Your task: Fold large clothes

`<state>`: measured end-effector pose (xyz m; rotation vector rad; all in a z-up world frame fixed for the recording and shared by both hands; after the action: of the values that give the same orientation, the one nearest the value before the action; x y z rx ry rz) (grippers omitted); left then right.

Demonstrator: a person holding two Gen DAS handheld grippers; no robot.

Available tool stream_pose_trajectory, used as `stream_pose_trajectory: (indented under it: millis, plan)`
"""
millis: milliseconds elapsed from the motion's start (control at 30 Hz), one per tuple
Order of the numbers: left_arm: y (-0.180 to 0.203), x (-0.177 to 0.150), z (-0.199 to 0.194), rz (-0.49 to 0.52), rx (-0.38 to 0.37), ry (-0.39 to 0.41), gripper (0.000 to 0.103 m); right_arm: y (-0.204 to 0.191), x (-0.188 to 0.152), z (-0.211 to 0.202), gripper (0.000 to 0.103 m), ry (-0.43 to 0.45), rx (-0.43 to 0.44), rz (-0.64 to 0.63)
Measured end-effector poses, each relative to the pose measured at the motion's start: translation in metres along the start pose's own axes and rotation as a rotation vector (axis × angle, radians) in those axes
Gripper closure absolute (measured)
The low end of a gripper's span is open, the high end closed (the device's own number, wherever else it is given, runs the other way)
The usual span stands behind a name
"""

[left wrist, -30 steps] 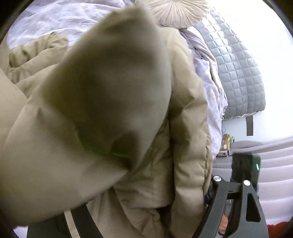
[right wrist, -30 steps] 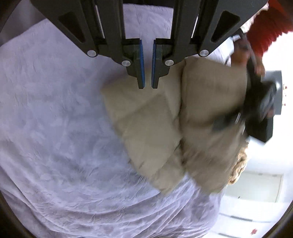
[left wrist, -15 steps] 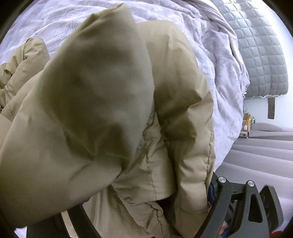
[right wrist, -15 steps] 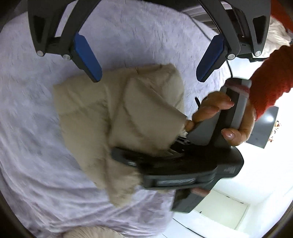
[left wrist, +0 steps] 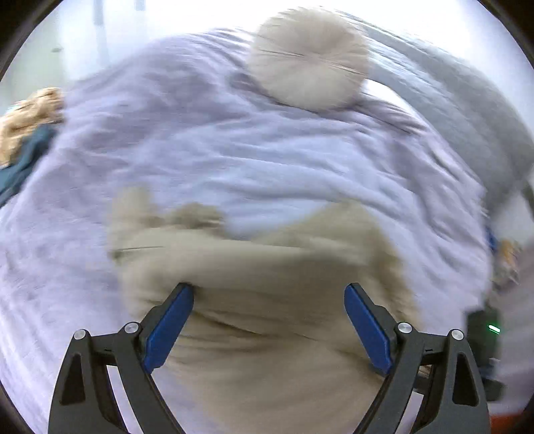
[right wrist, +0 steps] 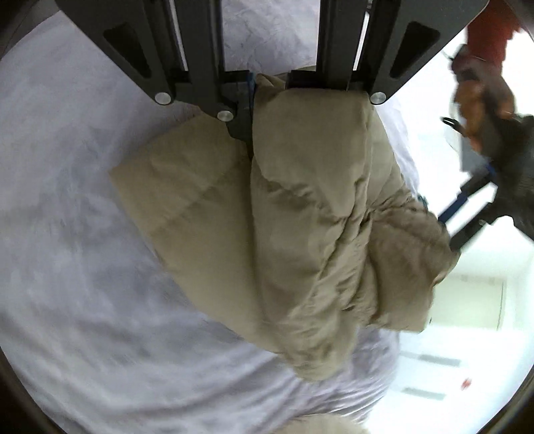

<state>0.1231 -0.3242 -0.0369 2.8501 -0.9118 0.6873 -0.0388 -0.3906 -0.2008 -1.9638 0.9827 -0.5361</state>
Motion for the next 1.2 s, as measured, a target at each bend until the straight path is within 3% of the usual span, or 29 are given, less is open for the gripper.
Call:
stream_pose_trajectory:
  millis: [67,300,467,500,600,833,1000,1200]
  plan:
    - [-0.013,-0.001,0.021,-0.019,0.025,0.002,0.011,0.012,0.000,0.000,0.090,0.004,0.037,0.065]
    - [0.019,0.003,0.096,0.033,0.063,-0.037,0.011,0.033,0.006,-0.005,0.090,0.012,0.044,0.120]
    - [0.037,-0.001,0.117,0.083,0.117,-0.046,0.008,0.031,0.011,-0.024,0.088,-0.018,0.030,0.132]
    - [0.036,-0.001,0.117,0.081,0.118,-0.049,0.008,0.023,0.015,-0.033,0.084,-0.027,0.003,0.101]
    - [0.031,0.000,0.118,0.064,0.107,-0.062,0.008,0.003,0.031,-0.052,0.084,-0.034,-0.082,-0.020]
    - [0.023,-0.002,0.116,0.077,0.112,-0.084,0.008,-0.044,0.060,-0.079,0.084,0.029,-0.124,-0.254]
    - [0.020,-0.005,0.113,0.082,0.123,-0.089,0.008,-0.057,0.075,-0.033,0.084,-0.029,-0.107,-0.318]
    - [0.018,-0.006,0.112,0.091,0.142,-0.093,0.008,-0.042,0.080,0.026,0.084,-0.120,-0.256,-0.412]
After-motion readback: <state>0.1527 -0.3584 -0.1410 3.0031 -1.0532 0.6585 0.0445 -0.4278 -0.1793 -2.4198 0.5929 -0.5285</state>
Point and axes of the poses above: each gripper's, at about its wrist camera, not at the fingertips, and z roughly the way its jaws point, y to its right, x to its top, the point moved 3 cm from there along z, roughly the way its jaws point, and after that the axes turned 14 degrees about x, right-handed, at the moved point
